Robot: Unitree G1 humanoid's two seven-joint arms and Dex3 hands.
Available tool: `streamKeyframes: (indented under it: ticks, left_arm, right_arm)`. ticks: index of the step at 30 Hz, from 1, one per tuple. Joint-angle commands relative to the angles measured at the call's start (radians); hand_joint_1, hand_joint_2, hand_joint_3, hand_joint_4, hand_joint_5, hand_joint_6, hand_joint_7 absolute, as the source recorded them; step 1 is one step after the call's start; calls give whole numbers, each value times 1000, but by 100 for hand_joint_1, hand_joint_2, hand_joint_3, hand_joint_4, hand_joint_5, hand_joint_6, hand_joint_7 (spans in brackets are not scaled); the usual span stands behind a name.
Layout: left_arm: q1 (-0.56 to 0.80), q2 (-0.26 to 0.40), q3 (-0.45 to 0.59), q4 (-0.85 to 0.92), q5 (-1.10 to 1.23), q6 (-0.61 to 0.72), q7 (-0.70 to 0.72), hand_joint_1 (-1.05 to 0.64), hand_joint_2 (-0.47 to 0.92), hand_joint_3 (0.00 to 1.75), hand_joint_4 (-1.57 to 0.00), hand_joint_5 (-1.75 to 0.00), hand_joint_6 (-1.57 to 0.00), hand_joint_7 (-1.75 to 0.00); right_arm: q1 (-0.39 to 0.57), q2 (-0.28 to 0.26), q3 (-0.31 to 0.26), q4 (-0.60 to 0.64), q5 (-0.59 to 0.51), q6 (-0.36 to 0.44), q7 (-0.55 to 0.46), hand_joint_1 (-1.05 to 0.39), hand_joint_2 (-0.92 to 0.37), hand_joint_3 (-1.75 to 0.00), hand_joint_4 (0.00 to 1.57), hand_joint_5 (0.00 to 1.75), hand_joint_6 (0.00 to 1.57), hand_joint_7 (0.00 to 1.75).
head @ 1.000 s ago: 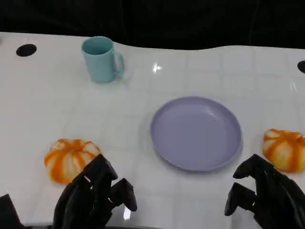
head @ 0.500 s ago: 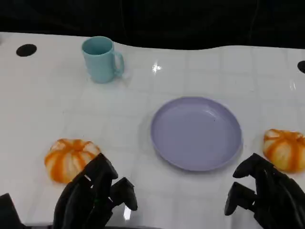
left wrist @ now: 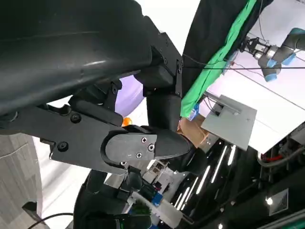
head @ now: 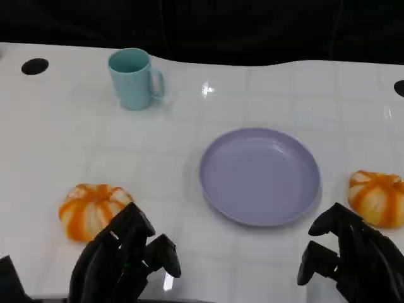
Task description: Grasp the bread from the table and place it into the plate.
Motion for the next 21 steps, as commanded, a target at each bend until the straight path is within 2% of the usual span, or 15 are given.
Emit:
streamKeyframes:
  ticks: [1, 2, 6, 7, 9, 11, 14, 17, 21]
  left_arm:
    - [0, 28, 1, -16, 22, -35, -7, -53, 92, 41, -65, -175, -56, -135]
    - [0, 30, 0, -19, 33, -52, -6, -53, 92, 39, -62, -174, -58, -128]
    - [-2, 48, -10, -32, 98, -140, -4, -51, 92, 28, -54, -156, -64, -78]
    - [-3, 53, -11, -37, 108, -153, -2, -51, 92, 27, -53, -153, -65, -72]
    - [-1, 66, -15, -56, 133, -168, 16, -54, 92, 16, -51, -137, -70, -44]
    - [3, 77, -19, -75, 155, -173, 34, -57, 92, 10, -51, -118, -76, -24]
    - [5, 92, -23, -88, 180, -193, 37, -57, 92, 8, -52, -113, -77, -18]
    - [9, 133, -30, -110, 238, -233, 36, -53, 92, 11, -42, -99, -68, -7]
    - [11, 148, -38, -115, 251, -242, 44, -52, 92, 12, -40, -96, -65, -5]
  right_arm:
    - [5, -11, 0, -2, -4, -20, 8, -53, -92, -50, 69, 175, 40, 173]
    - [6, -10, 0, -4, -3, -17, 4, -53, -92, -50, 69, 175, 40, 173]
    - [7, -11, 1, -13, 0, -3, -2, -54, -92, -48, 70, 175, 41, 172]
    - [7, -10, 1, -14, 0, -2, -4, -54, -92, -48, 70, 175, 42, 172]
    - [7, -9, 1, -15, 0, 0, -7, -55, -92, -47, 70, 175, 42, 172]
    - [6, -8, 1, -15, 0, 1, -8, -55, -92, -46, 70, 175, 44, 171]
    - [7, -7, 1, -15, -2, 0, -10, -55, -92, -45, 70, 175, 44, 171]
    - [8, -4, 4, -15, -4, -5, -12, -54, -92, -46, 70, 175, 44, 171]
    - [9, -4, 4, -15, -3, -6, -11, -54, -92, -46, 70, 175, 44, 171]
